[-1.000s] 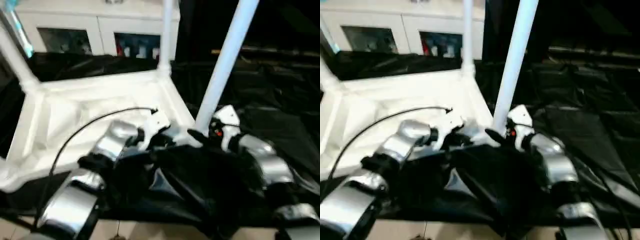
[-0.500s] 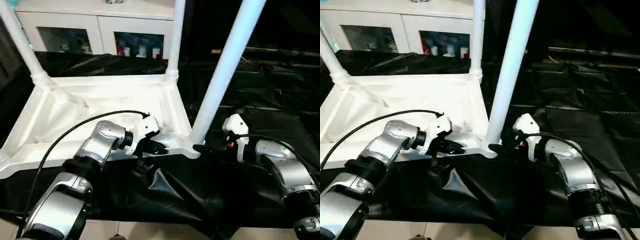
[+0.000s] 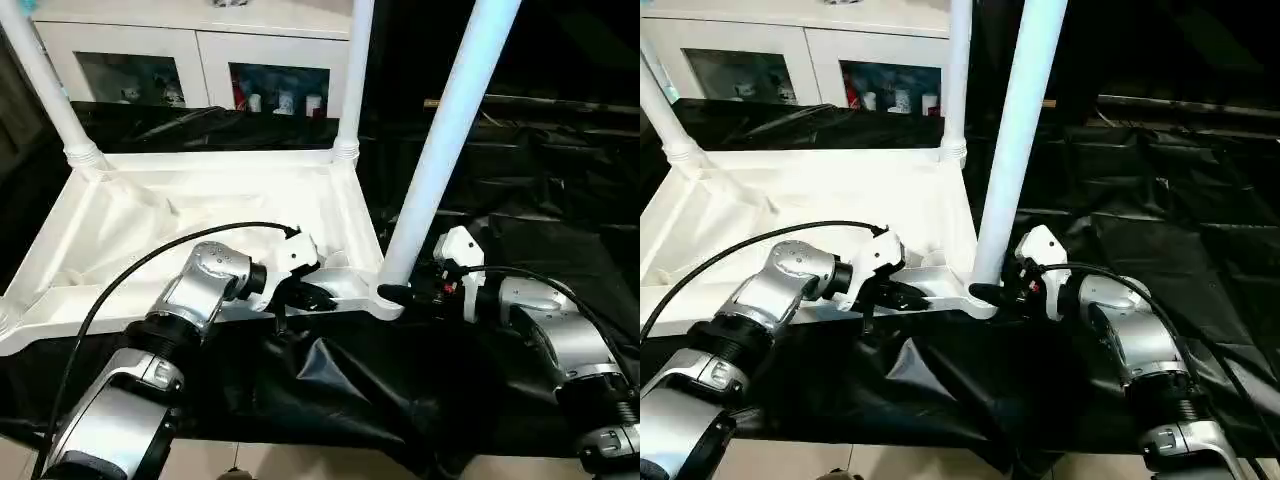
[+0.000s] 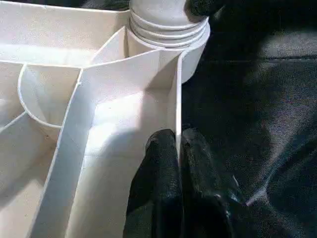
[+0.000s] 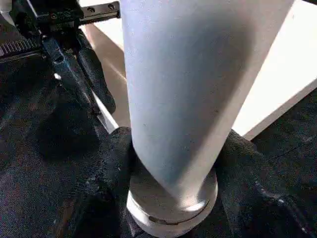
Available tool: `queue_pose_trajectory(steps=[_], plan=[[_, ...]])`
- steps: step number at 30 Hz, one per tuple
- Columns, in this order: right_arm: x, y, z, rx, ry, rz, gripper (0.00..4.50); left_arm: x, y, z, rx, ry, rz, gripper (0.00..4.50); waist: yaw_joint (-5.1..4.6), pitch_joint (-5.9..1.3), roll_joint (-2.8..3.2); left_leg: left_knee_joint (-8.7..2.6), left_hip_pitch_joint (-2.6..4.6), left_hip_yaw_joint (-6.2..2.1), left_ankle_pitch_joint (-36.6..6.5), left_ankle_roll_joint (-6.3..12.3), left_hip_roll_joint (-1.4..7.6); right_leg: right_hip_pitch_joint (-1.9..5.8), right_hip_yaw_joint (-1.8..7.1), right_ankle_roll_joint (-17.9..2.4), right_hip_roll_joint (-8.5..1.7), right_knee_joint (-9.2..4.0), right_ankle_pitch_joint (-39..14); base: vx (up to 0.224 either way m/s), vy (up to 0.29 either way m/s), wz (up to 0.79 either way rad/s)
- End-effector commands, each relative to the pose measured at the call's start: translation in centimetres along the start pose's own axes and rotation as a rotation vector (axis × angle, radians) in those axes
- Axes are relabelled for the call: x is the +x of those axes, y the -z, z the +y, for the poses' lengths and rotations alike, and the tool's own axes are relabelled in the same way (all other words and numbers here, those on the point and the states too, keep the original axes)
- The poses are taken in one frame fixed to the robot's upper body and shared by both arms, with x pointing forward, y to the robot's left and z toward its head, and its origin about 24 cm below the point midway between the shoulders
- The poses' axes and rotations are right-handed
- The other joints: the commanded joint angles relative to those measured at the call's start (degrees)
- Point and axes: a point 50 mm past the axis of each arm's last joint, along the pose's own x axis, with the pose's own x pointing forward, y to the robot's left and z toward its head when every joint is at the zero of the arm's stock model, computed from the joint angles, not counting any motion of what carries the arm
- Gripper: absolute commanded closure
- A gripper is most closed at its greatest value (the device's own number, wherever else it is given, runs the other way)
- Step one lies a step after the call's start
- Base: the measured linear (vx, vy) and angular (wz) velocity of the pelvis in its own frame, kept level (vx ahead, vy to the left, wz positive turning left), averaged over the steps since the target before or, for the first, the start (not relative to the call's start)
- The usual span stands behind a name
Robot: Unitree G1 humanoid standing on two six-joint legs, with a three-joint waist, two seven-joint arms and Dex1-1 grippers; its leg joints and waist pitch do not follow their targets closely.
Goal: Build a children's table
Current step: Rotate leg to tighten
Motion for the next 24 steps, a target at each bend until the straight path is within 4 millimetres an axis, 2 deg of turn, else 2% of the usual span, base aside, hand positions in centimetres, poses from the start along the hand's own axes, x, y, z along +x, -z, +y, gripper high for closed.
queue_pose_trajectory(steps=[1,5,6,7,8,11,14,15,16,19,20,21,22,24], plan=[[0.1,0.0,-0.1,0.002,0.008,0.003,2.41,1.3,0.0,-1.3,-0.007,0.108,-0.031,4.50,0.14,-3.41,-0.81,-2.84,0.59,0.65,-11.1,4.50,0.51,2.97,1.23,-14.8,-1.77,-3.69,-3.7,0.000,0.000,0.00],[0.1,0.4,0.2,0.019,0.010,0.003,2.43,1.4,0.2,-1.3,-0.011,0.088,-0.023,4.50,0.16,-3.47,-0.83,-2.72,0.55,0.69,-10.2,4.95,0.45,3.04,1.23,-15.0,-1.74,-3.55,-2.5,0.000,0.000,0.00],[0.2,0.5,0.1,0.031,0.036,-0.001,2.43,1.6,0.1,-1.0,-0.017,0.047,-0.022,4.50,0.18,-3.43,-0.84,-2.72,0.57,0.69,-10.2,4.94,0.45,3.00,1.21,-14.9,-1.74,-3.59,-2.7,0.000,0.000,0.00],[0.7,0.8,-0.2,0.047,0.135,-0.011,2.43,2.1,-0.1,-0.2,-0.043,-0.076,-0.021,4.50,0.10,-3.41,-0.96,-2.73,0.54,0.69,-10.4,4.87,0.47,2.94,1.21,-14.9,-1.73,-3.57,-2.9,0.000,0.000,0.00],[1.0,1.0,-0.4,0.078,0.190,-0.015,2.43,2.3,-0.2,0.1,-0.050,-0.122,-0.019,4.50,-0.09,-3.19,-0.85,-2.86,0.60,0.70,-11.5,4.09,0.42,2.63,1.24,-14.4,-1.69,-3.87,-5.2,0.000,0.000,0.00],[2.2,1.6,-0.8,0.170,0.347,-0.016,2.44,3.2,-0.7,0.6,-0.085,-0.220,-0.023,4.50,-0.31,-2.99,-1.05,-3.29,0.74,0.53,-15.0,1.60,0.32,2.52,1.21,-12.2,-1.81,-4.52,-13.4,0.000,0.000,0.00],[3.8,2.2,-0.7,0.243,0.483,-0.012,2.45,5.0,-1.8,0.4,-0.111,-0.262,-0.035,4.50,-0.25,-2.95,-1.04,-3.46,0.92,0.39,-16.4,0.79,0.38,2.27,1.31,-10.4,-2.00,-5.00,-16.8,0.000,0.000,0.00],[4.2,2.2,-0.6,0.261,0.513,-0.012,2.46,5.4,-2.1,0.3,-0.116,-0.265,-0.039,4.50,-0.37,-2.94,-1.04,-3.49,0.84,0.42,-16.6,0.71,0.31,2.23,1.34,-10.2,-1.96,-5.00,-17.0,0.000,0.000,0.00],[5.1,2.1,-0.6,0.301,0.577,-0.018,2.46,6.4,-2.8,0.0,-0.127,-0.281,-0.050,4.50,-0.40,-2.99,-0.78,-3.53,0.92,0.37,-16.8,0.34,0.27,2.12,1.38,-10.0,-1.92,-5.04,-17.1,0.000,0.000,0.00],[6.4,1.8,-0.3,0.356,0.637,-0.021,2.46,7.6,-3.7,-0.4,-0.131,-0.282,-0.061,4.50,-0.42,-3.18,-0.88,-3.51,0.89,0.35,-15.8,0.26,0.21,2.29,1.34,-10.0,-1.79,-4.94,-14.3,0.000,0.000,0.00],[6.9,1.7,-0.2,0.370,0.645,-0.021,2.46,8.0,-3.9,-0.6,-0.129,-0.283,-0.065,4.50,-0.41,-3.23,-0.79,-3.42,0.86,0.41,-15.3,0.65,0.17,2.26,1.41,-10.2,-1.77,-4.81,-12.6,0.000,0.000,0.00],[7.8,1.1,0.1,0.388,0.626,-0.042,2.46,8.6,-4.4,-0.9,-0.121,-0.273,-0.073,4.50,-0.39,-3.24,-0.42,-3.46,0.87,0.36,-15.1,0.67,0.13,2.27,1.40,-10.3,-1.72,-4.78,-12.0,0.000,0.000,0.00],[8.4,0.6,0.4,0.399,0.616,-0.060,1.90,9.0,-4.7,-1.1,-0.107,-0.266,-0.077,4.50,-0.48,-3.23,-0.56,-3.47,0.81,0.41,-15.1,0.79,0.10,2.30,1.37,-10.4,-1.66,-4.79,-11.1,0.000,0.000,0.00],[9.0,-0.1,0.6,0.406,0.590,-0.088,1.76,9.3,-5.0,-1.3,-0.090,-0.249,-0.080,4.50,-0.37,-3.24,-0.63,-3.47,0.78,0.43,-15.0,1.01,0.07,2.45,1.35,-10.3,-1.67,-4.78,-10.7,0.000,0.000,0.00]])
